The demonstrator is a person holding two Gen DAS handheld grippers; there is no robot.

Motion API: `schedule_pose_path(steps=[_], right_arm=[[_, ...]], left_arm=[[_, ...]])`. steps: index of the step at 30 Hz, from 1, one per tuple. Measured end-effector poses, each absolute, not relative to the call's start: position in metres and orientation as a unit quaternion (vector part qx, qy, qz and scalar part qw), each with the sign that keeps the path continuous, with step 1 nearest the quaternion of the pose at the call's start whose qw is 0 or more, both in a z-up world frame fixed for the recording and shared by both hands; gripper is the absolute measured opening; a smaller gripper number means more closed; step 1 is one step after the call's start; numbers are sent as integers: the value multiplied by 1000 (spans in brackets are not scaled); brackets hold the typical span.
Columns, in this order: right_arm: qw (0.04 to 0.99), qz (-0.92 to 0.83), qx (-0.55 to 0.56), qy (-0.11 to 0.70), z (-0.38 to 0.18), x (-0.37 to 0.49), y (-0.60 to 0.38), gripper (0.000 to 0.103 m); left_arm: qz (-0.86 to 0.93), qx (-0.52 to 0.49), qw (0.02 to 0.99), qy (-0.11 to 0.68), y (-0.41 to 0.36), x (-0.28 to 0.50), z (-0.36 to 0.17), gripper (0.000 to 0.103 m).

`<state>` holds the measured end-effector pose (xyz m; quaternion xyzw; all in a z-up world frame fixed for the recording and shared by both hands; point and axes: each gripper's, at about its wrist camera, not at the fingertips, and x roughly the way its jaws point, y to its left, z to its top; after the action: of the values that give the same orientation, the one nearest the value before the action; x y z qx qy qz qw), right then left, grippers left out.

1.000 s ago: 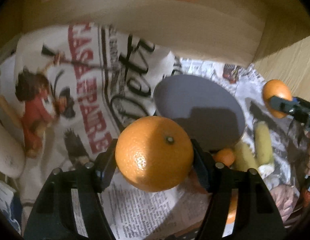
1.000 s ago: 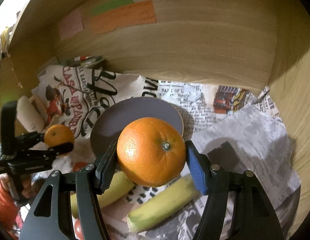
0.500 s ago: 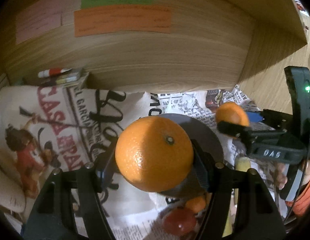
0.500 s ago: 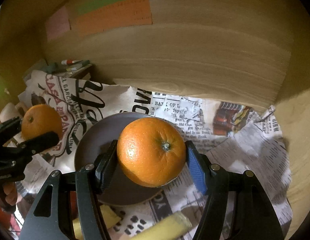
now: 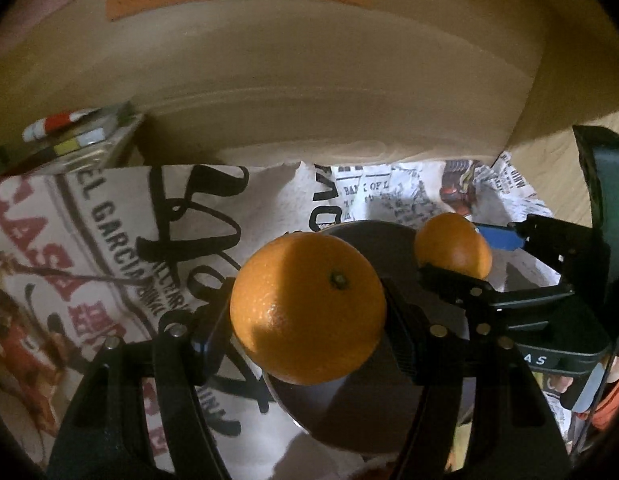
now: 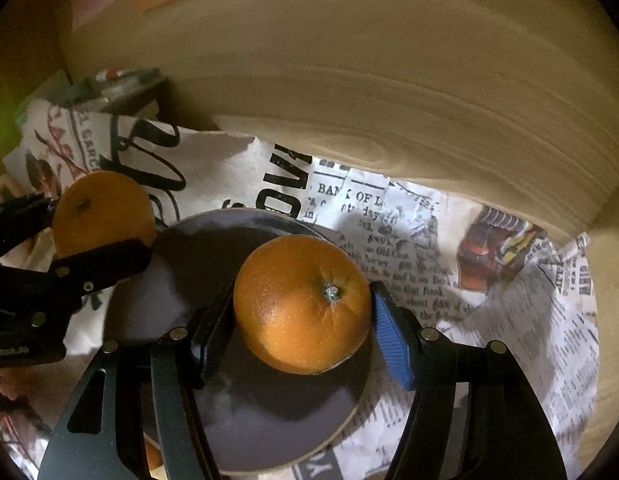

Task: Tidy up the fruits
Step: 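Lower both oranges onto the plate and open both tools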

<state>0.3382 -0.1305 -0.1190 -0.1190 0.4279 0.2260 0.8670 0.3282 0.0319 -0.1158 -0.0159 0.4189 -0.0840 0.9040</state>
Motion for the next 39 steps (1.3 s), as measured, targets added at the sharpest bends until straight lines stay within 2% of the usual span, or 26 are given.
schedule_pose_path(steps=[21, 23, 26, 39], right_arm=[[850, 226, -153, 450, -148, 363, -116, 62], [850, 226, -149, 451, -147, 361, -118, 65], [857, 232, -140, 438, -135, 350, -122, 78], [889, 220, -116, 384, -90, 287, -153, 79]], left_arm=[[-103, -41, 869, 483, 33, 363, -146, 69], [-108, -49, 872, 475, 33, 363, -141, 73], [-106, -46, 886, 449, 31, 356, -126, 80], [-107, -20, 906, 409, 23, 291, -82, 87]])
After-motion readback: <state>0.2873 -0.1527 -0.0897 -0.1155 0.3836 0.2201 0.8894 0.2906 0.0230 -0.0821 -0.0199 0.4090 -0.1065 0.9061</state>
